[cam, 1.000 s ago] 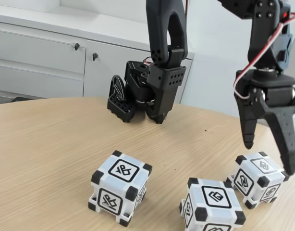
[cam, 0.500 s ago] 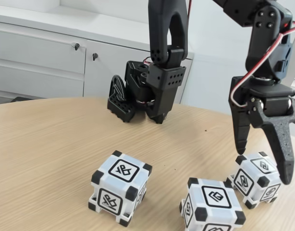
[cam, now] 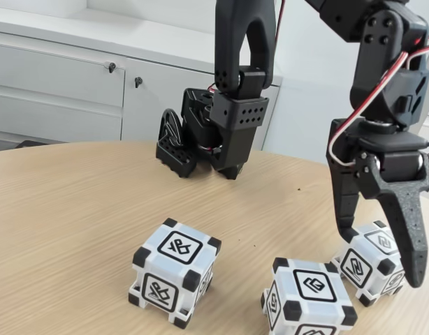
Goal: Stack cubes from left to right.
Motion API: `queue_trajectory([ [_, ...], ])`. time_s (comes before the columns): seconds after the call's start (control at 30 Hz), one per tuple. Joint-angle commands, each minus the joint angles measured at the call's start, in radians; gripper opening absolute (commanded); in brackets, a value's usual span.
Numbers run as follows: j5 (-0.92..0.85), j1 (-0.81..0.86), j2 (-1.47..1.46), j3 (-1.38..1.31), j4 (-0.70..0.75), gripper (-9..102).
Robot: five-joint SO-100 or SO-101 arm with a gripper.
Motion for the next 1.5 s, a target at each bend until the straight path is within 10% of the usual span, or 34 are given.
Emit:
queue_trajectory([
  [0.0,-0.058,0.005,0.002,-0.044,-0.021,42],
  [1.47,-0.356,-0.014,-0.121,-0.103,-0.061,32],
])
